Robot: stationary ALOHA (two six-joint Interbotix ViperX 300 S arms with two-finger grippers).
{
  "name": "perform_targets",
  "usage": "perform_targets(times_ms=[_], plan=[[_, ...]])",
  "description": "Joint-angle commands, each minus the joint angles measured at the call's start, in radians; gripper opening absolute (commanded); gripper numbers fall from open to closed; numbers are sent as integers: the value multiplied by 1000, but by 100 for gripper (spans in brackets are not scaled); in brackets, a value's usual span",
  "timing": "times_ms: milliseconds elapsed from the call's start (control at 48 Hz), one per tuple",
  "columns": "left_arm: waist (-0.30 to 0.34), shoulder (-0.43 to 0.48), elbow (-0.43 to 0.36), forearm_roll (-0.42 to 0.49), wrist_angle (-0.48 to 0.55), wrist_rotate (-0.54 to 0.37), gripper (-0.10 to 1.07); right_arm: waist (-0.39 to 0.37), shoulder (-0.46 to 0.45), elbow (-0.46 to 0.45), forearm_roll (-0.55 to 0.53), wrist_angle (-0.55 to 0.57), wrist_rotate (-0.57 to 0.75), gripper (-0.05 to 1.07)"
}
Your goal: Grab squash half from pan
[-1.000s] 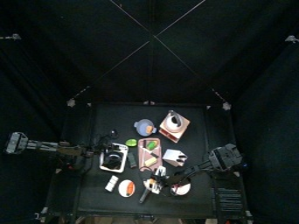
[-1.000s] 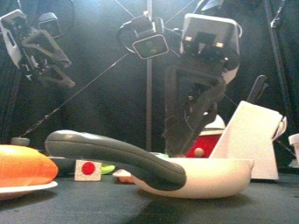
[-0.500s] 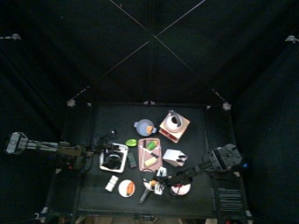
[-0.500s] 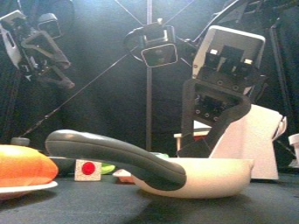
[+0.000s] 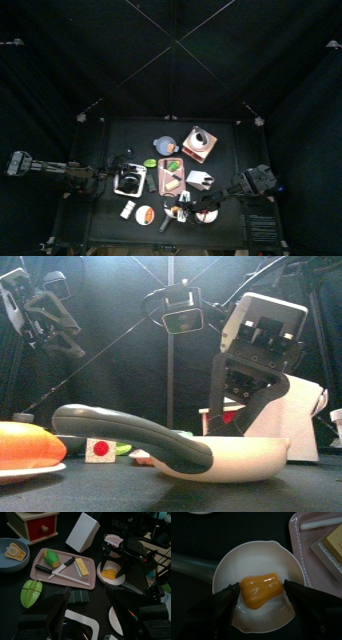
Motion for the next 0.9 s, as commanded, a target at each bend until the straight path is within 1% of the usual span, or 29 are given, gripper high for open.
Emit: perform_targets(times_ms=[0,208,479,583,729,875], plan=[[3,0,-12,0,-5,2,93,0,-14,-8,-5,-9,2,100],[5,0,-12,0,-3,2,93,0,6,-8,-6,-12,2,99],[5,0,-12,0,-3,2,93,-5,5,-8,-2,-8,3,97],[5,0,-12,0,-3,2,93,-5,5,-8,-3,-8,3,94],[5,0,-12,0,-3,2,93,-5,3,-8,0,2,3,85],[5,0,-12,0,-3,2,93,-6,-28,-18,-2,25,3,81]])
